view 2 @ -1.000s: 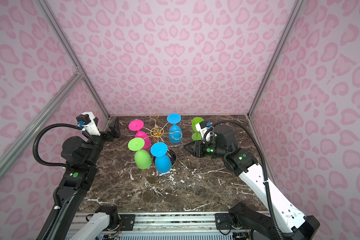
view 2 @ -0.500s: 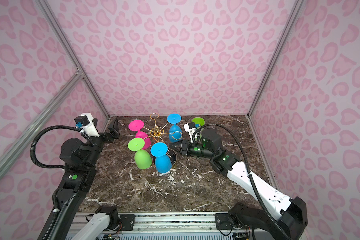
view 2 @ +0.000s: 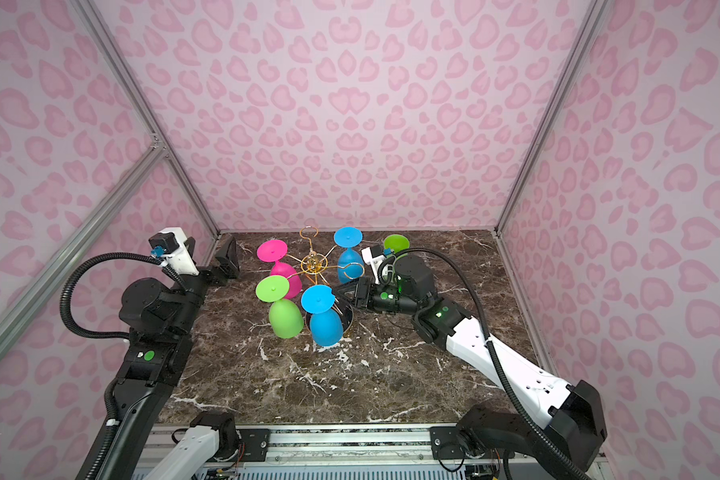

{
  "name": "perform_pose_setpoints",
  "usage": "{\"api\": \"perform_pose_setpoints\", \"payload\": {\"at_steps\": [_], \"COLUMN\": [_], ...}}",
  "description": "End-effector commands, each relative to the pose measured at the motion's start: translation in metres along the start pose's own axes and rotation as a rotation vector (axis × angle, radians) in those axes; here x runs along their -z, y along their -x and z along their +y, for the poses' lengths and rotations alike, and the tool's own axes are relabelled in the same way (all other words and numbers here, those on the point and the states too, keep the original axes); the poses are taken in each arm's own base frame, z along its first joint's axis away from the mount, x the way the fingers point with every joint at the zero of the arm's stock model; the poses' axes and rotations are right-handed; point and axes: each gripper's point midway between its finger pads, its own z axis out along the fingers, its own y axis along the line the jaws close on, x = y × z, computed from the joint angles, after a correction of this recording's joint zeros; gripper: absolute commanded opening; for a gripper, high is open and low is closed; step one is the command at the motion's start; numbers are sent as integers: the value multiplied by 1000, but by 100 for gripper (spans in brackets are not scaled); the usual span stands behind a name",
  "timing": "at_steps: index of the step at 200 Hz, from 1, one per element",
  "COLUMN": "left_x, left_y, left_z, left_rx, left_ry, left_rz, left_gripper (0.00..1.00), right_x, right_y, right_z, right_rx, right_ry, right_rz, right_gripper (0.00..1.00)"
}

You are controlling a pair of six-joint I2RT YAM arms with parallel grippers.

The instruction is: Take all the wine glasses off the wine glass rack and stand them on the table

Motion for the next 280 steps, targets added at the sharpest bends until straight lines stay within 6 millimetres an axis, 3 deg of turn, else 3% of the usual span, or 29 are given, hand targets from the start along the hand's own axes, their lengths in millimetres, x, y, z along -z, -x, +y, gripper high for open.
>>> {"api": "perform_pose_setpoints", "payload": {"at_steps": [1, 122, 280], "left_x": [0, 0, 3], "left_y": [7, 2, 0], "left_z": [-2, -1, 0], "left_rx": [-7, -22, -25], "left_ry": [-9, -6, -5], "left_rz": [-29, -20, -21], "left_gripper": [97, 97, 97], "right_x": [-4, -12, -13], "right_y": [2, 1, 5], "right_z": [4, 4, 11], "right_rx": [10, -2, -35], "right_ry": [11, 13, 47], "right_rz": [-1, 11, -2], "right_gripper": [32, 23, 0]}}
